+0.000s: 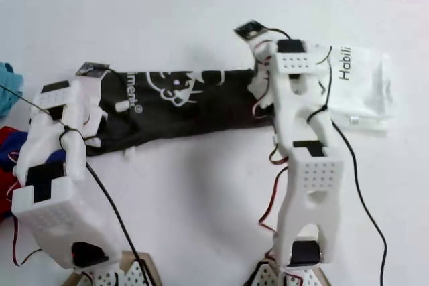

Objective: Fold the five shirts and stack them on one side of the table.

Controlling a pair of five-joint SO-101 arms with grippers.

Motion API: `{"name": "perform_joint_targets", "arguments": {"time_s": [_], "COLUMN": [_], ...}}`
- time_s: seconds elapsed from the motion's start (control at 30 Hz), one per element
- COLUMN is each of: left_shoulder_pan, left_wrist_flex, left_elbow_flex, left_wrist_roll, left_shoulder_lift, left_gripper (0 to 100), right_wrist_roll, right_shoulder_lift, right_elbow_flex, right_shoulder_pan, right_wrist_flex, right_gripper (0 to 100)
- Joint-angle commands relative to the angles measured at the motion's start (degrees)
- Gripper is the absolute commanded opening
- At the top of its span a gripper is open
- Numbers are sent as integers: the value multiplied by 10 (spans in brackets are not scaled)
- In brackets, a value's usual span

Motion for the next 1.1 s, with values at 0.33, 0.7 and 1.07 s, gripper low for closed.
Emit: {"name": "perform_joint_targets", "arguments": {"time_s": [0.33, 0.7, 1.07], "left_shoulder_pan": [0, 0, -2], "left_wrist_flex": [-20, -20, -18], "left_elbow_flex": [0, 0, 0], "left_wrist_roll": [-5, -5, 10], "left_shoulder_lift": [4, 4, 4], "left_gripper": [25, 25, 25], "right_wrist_roll": [1, -5, -33], "right_shoulder_lift": [-38, -154, -136], "right_elbow_flex": [-5, 41, 136], "right_shoulder_pan": [10, -29, -184], "right_wrist_flex": [64, -1, -111], "right_gripper": [20, 20, 20]}}
